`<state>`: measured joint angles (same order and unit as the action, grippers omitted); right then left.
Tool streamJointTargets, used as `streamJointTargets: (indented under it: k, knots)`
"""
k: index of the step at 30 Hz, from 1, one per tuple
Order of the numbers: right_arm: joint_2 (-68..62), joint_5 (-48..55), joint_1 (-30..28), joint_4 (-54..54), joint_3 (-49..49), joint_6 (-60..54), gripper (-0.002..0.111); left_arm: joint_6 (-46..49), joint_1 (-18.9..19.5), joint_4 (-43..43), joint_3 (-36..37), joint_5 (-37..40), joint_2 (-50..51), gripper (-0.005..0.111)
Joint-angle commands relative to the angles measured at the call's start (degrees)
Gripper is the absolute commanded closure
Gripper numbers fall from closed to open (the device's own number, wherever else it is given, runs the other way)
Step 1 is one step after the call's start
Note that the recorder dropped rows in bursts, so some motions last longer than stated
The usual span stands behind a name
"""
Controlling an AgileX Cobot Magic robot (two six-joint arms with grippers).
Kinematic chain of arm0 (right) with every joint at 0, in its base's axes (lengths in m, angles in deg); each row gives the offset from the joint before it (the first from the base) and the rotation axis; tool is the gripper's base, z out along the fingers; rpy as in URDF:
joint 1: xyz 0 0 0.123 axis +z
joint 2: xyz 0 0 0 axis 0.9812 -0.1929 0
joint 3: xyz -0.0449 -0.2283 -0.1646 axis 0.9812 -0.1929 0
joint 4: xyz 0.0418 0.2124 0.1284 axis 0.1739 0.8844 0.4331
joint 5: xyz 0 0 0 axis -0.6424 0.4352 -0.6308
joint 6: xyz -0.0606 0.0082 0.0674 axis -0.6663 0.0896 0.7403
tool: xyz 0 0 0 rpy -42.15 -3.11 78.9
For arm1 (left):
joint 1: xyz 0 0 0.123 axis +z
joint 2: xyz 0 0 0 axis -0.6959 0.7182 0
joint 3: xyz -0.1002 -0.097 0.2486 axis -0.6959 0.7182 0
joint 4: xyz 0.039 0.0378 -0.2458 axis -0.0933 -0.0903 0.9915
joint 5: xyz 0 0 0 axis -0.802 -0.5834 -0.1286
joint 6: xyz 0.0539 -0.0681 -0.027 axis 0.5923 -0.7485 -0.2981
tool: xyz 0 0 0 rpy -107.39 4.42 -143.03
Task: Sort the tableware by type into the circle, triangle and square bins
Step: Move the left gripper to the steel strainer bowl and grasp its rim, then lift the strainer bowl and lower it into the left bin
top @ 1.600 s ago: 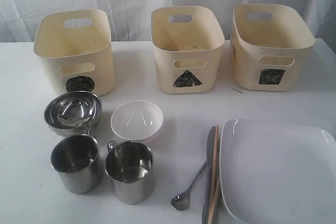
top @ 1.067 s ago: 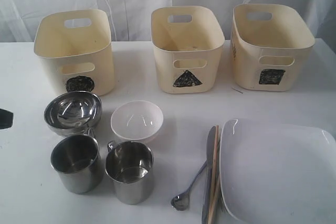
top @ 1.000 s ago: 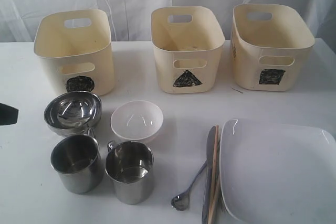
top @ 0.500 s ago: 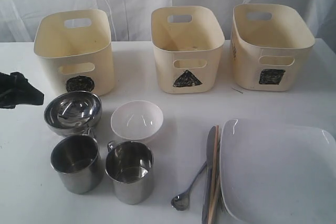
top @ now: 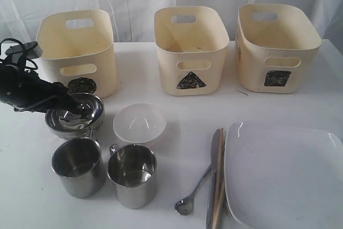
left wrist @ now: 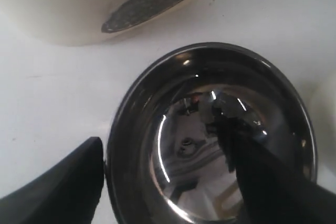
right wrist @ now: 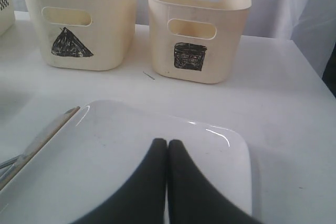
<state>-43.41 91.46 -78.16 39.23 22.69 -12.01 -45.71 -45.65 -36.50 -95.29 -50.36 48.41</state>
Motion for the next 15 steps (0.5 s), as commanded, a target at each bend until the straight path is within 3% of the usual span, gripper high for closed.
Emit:
streamJointTargets:
  k: [1,11,15]
  knots:
    - [0.4,-0.9,0.4,-0.2,-0.3,0.1,0.108,0.4,-0.5,0.6,-1.1,0.3,1.7,0.034]
    - [0.4,-0.9,0.4,-0.2,-0.3,0.1,0.108,0.4,-0.5,-1.5,-1.1,-1.5,2.2,0.034]
    - [0.4,-0.9,0.4,-0.2,-0.3,0.1,0.108,-0.7,-0.5,-3.1,-1.1,-0.9,4.0,0.044]
